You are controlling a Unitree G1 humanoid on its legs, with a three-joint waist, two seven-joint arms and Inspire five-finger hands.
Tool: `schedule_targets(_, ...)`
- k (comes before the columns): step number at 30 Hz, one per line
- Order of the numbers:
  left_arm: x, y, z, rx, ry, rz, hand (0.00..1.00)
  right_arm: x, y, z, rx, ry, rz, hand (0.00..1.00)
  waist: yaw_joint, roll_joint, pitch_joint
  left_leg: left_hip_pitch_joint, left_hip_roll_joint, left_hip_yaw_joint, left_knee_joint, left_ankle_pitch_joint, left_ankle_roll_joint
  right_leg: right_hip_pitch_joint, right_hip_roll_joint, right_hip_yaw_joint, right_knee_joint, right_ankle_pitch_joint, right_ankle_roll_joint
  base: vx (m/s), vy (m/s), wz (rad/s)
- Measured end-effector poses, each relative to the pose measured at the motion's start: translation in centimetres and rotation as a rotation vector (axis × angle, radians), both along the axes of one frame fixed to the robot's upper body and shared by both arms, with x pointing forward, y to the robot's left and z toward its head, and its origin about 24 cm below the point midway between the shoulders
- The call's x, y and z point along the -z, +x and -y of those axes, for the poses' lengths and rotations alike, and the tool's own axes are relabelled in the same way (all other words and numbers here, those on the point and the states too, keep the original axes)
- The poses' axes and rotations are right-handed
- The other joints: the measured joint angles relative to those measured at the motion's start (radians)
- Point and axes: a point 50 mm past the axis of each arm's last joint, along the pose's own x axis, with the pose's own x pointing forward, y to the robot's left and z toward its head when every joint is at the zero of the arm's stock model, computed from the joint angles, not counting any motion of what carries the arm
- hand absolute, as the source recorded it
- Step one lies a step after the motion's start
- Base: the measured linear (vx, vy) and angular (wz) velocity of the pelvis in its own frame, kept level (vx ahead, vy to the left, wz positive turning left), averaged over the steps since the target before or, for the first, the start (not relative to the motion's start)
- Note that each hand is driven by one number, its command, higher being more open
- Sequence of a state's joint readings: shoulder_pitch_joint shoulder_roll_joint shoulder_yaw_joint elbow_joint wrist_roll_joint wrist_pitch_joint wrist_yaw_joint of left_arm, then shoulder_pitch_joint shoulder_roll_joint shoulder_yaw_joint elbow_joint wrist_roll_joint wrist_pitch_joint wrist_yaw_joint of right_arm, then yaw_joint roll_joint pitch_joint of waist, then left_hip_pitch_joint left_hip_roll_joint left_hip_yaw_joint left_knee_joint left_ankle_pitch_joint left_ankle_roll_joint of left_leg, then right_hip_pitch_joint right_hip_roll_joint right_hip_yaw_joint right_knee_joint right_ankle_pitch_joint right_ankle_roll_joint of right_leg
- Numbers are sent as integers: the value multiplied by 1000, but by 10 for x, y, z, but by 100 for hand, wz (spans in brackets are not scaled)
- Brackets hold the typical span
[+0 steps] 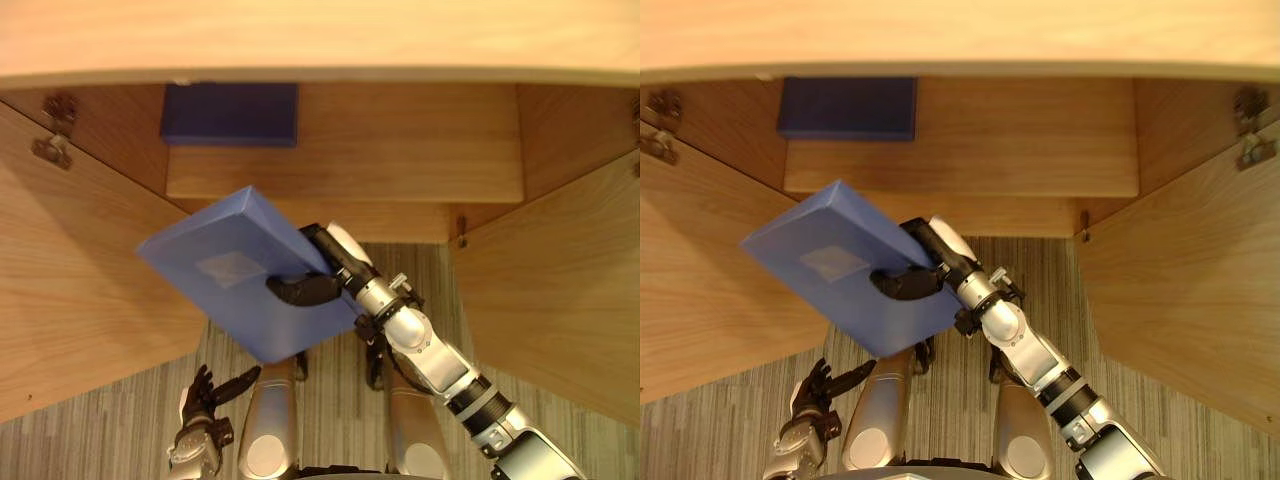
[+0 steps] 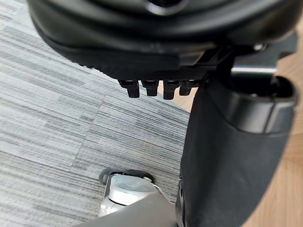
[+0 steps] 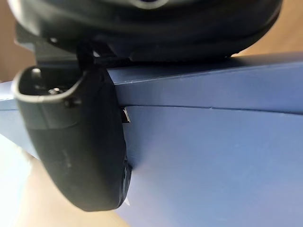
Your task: Walk over to the cabinet, pick up the folder, carry it to the office cabinet, place the folder inside the office cabinet, then close the office cabinet door
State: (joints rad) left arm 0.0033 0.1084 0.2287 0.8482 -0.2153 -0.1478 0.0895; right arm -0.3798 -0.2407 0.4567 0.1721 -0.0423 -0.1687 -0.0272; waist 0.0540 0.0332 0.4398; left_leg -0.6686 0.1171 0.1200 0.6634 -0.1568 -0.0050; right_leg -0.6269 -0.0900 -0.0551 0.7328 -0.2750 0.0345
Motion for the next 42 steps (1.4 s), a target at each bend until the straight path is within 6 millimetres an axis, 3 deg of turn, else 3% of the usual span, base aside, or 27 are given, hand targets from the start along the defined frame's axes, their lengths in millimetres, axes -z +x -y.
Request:
schedule_targets(1,-3,5,0,1,1,21,100,-4,4,3,25,46,-5,0,4,2,1,-36,5,-4,36,-15,0,-33,0,-2,32,-13,0,-94,-11,5)
schedule_targets(4,-25,36,5,10,12,145,100,-43,26,25,152,304,43,0,14,11,27,-208,17,-31,189,-53,5,-189,-4,-15,181,-58,-4,-109,-7,10)
schedule_targets(6,-42,54,8,3,7,241,100,-80,40,44,215,538,87,0,19,10,39,-317,20,-45,274,-75,6,-293,-10,-13,268,-84,-3,-123,-6,4)
schedule_targets(10,-68,75,14,-12,-1,372,100,-136,52,72,288,875,178,0,24,10,46,-443,29,-51,360,-92,8,-419,-10,-3,352,-99,-2,-89,-19,-4)
schedule_targets(12,-75,82,16,-19,-13,409,100,-147,55,78,299,961,189,0,24,10,46,-464,30,-51,374,-93,8,-440,-11,0,368,-102,-2,-55,-25,-3)
schedule_targets(13,-85,89,19,-35,-24,458,100,-159,59,83,314,1093,177,0,26,10,46,-483,33,-51,388,-96,8,-460,-10,0,381,-105,-3,-50,-31,-3)
schedule_targets(19,-98,101,34,-33,-50,523,100,-168,69,96,349,1420,99,0,33,10,46,-500,38,-54,391,-97,8,-476,-9,-6,384,-108,-6,-14,-32,-1)
schedule_targets(20,-98,101,36,-35,-49,519,100,-174,70,100,341,1524,95,100,36,10,46,-500,38,-55,387,-97,7,-476,-9,-9,381,-108,-7,-2,-43,1)
schedule_targets(24,-97,101,37,-45,-45,514,100,-181,71,108,336,1746,71,100,39,11,45,-500,38,-57,381,-96,7,-475,-11,-14,375,-108,-8,-2,-21,0)
schedule_targets(29,-97,101,39,-47,-41,509,100,-183,74,114,344,1853,57,100,37,11,39,-500,28,-67,352,-78,0,-471,-24,-34,359,-105,-15,-41,-37,8)
schedule_targets(32,-96,101,40,-46,-41,503,100,-181,78,113,364,1829,43,100,33,12,29,-500,25,-76,335,-64,-5,-469,-27,-48,350,-100,-23,-39,-52,10)
schedule_targets(42,-89,97,33,-67,-33,470,100,-182,94,101,386,1498,-11,100,12,13,4,-497,45,-79,312,-45,-21,-469,-23,-71,327,-75,-40,-40,-22,-4)
